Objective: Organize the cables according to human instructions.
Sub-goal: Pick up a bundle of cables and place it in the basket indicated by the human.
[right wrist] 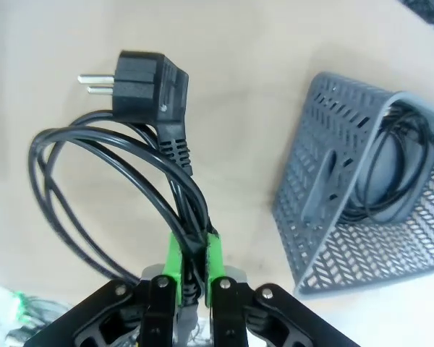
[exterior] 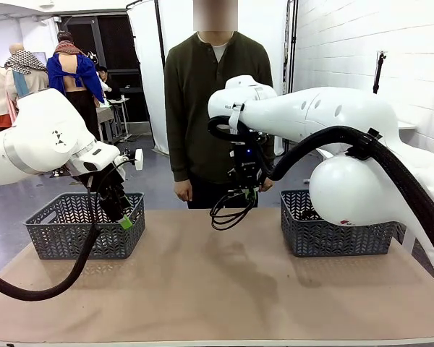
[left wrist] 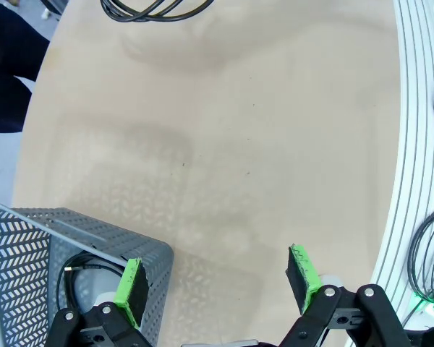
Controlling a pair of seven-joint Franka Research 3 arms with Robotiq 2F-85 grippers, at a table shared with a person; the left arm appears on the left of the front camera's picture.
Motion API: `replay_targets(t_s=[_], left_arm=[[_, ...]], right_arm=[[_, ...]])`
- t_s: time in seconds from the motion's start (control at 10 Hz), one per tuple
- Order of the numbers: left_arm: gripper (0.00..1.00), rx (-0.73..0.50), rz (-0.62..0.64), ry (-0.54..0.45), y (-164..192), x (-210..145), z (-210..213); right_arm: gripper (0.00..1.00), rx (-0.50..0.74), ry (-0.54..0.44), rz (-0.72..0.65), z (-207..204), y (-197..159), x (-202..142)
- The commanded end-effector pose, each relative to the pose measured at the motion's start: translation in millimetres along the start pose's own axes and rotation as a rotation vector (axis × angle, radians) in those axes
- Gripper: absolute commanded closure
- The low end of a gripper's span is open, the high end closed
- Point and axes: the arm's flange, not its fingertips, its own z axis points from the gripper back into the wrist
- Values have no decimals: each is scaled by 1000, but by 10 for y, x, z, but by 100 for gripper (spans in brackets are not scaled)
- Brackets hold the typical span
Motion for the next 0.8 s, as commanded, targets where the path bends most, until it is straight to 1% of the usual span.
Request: replay_targets(t_s=[0.0, 0.2, 0.4, 0.7], left_arm=[[0, 2, 1, 0, -2, 4, 14], [0, 2, 1, 0, -2, 4, 14], [0, 2, 1, 0, -2, 4, 14], [0, 2, 1, 0, -2, 4, 14]], right_arm=[[100, -16, -35, 6, 233, -248, -53], [100, -16, -77, 5, 389, -580, -126], [100, 0, -72, 45, 499, -909, -170], [100, 41, -54, 24, 659, -1425, -261]])
